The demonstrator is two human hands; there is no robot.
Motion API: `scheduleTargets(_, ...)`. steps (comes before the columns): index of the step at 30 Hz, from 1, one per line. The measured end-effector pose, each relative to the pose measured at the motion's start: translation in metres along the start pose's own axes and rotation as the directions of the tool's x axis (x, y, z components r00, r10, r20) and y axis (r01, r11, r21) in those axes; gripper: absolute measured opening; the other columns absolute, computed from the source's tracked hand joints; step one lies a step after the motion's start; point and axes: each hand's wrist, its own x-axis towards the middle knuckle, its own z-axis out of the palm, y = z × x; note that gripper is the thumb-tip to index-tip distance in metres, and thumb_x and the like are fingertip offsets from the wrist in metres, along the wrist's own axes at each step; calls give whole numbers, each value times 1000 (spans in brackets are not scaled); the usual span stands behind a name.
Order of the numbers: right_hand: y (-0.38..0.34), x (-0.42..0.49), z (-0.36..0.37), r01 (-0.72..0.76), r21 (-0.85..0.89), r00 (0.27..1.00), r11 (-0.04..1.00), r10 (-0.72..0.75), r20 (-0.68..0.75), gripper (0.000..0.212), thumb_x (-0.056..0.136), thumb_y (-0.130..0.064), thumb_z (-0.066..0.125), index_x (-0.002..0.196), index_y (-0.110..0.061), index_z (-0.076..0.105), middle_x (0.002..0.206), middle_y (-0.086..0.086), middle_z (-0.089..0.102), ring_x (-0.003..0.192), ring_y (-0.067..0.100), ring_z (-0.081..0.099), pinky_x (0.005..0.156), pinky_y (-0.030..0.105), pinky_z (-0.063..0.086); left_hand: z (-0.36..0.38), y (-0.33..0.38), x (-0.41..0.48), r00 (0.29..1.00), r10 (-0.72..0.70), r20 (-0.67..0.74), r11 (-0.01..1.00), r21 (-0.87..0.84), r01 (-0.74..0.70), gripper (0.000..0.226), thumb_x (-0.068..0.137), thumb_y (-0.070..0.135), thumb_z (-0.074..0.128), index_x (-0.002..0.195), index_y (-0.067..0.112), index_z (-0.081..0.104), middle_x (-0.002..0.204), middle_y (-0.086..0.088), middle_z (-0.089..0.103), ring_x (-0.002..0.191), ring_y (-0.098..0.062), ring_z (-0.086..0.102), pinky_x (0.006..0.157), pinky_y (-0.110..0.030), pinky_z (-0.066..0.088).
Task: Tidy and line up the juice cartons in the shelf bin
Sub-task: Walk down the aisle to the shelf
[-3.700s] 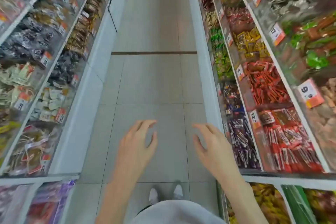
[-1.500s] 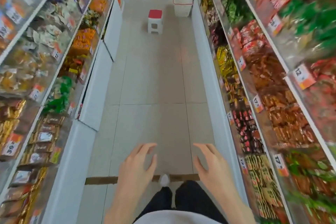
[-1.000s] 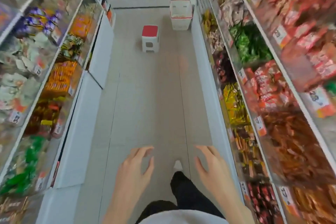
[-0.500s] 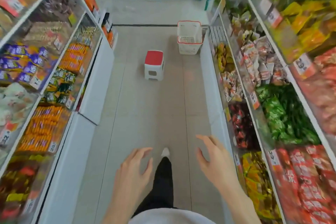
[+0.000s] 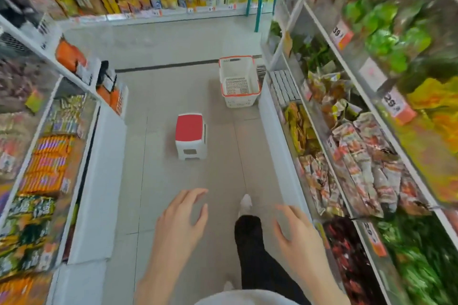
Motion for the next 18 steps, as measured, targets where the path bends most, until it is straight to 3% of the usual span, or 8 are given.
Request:
scheduleTargets(2,-6,65,-6,-2,-7,1000,1000,2,-4,29,104,-28,62,132,-30,62,116,-14,58,103,12,64,71,18,39,0,9,64,1000,-3,-2,1000,12,3,29,99,29,65,127,35,65,116,18,63,105,-6,62,85,-26,48)
scheduleTargets(6,-30,204,-34,38,-14,999,999,-37,3,34,103,-25,64,137,-24,63,124,-8,63,105,14,67,80,23,52,-7,32,188,999,-34,-4,999,-4,34,29,100,29,65,128,37,64,117,20,62,107,-3,61,86,-25,47)
scheduleTargets(10,-69,328,-70,84,-14,996,996,-84,1,36,101,-21,68,136,-18,65,122,-4,65,99,17,70,75,24,52,-23,54,293,999,-53,13,999,-10,53,32,101,32,64,132,37,61,123,19,62,112,-5,62,95,-28,52)
scheduleTargets(14,-100,438,-96,85,-19,996,996,-85,-38,37,95,-10,74,132,-13,68,116,4,69,96,24,72,73,29,56,-30,72,396,998,-47,33,999,-8,47,32,100,33,64,132,37,61,124,20,62,110,-3,62,92,-24,52)
scheduleTargets(18,-112,537,-108,47,-1,994,999,-47,-94,36,94,-10,73,130,-15,69,118,5,70,96,27,72,72,29,50,-30,90,509,996,0,91,1000,-1,0,32,101,36,64,133,40,59,127,22,59,112,-4,63,93,-30,56)
